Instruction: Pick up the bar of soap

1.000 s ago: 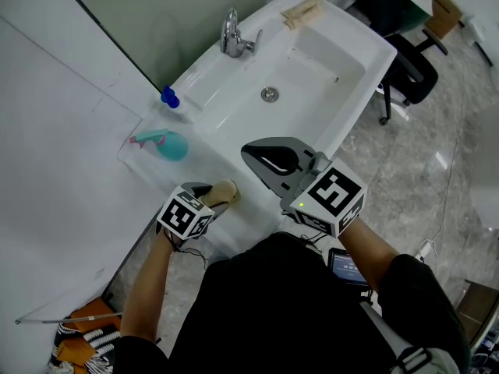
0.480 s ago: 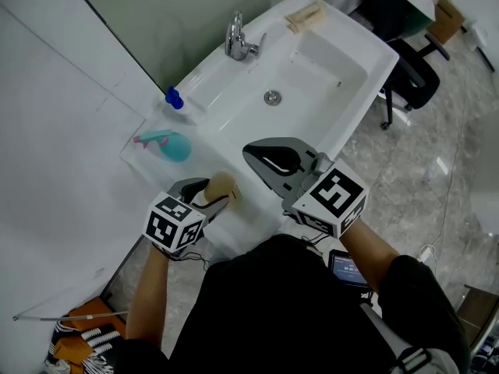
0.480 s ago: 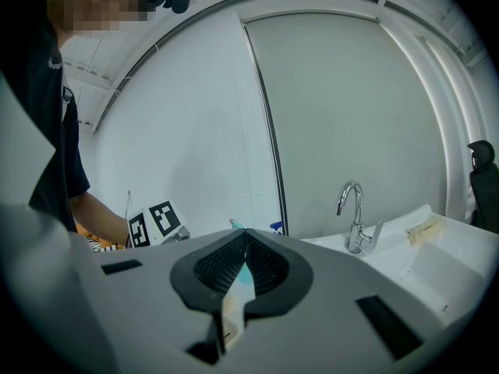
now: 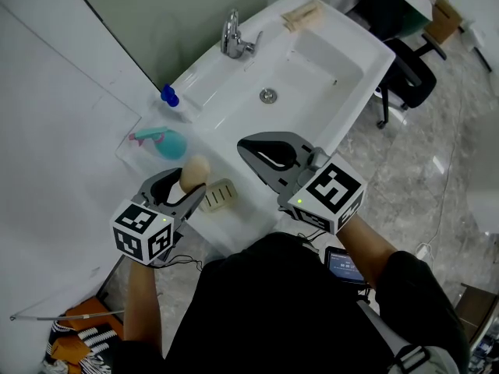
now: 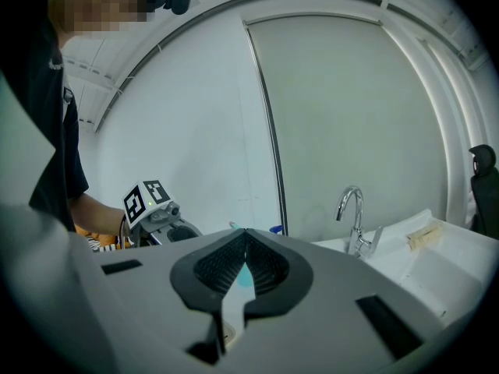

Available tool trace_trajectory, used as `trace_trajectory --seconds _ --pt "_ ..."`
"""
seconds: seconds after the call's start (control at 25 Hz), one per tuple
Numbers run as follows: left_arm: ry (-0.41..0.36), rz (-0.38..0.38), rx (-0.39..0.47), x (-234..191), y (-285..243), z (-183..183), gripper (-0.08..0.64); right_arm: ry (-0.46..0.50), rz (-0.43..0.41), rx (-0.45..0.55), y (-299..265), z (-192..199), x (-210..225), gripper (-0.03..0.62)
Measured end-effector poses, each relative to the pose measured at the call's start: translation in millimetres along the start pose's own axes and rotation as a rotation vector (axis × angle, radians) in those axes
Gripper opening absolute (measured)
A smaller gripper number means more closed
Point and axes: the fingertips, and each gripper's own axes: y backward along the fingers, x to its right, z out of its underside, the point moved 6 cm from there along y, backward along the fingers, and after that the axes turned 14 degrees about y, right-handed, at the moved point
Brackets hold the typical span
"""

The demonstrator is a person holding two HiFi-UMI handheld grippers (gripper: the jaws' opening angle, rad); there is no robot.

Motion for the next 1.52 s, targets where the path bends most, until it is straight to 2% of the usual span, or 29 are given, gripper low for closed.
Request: trace_trajectory --seconds 0.2,0.4,0.88,1.08,1.24,1.52 --pt "0.033 0.003 0.123 8 19 -20 0.264 0.019 -0.01 0.015 -1 -8 0 0.008" --pt "0.028 0.028 0.218 27 33 -36 0.264 0.026 -0.003 0.032 1 -14 0 0.008" --pt "0.024 -0.027 0.43 49 75 -58 0.264 0.05 0.032 0.084 10 -40 -2 0.008" --pt "0.02 -0.033 0.49 62 93 -62 0.264 0.048 0.054 0.097 16 -46 -1 0.008" --pt "0.022 -0.055 0.551 77 104 -59 0.264 0.046 0.037 0.119 23 -51 -5 0.008" --pt "0.076 -0.094 0.617 91 115 -60 0.264 0.008 0.015 0.108 27 -42 6 0.008"
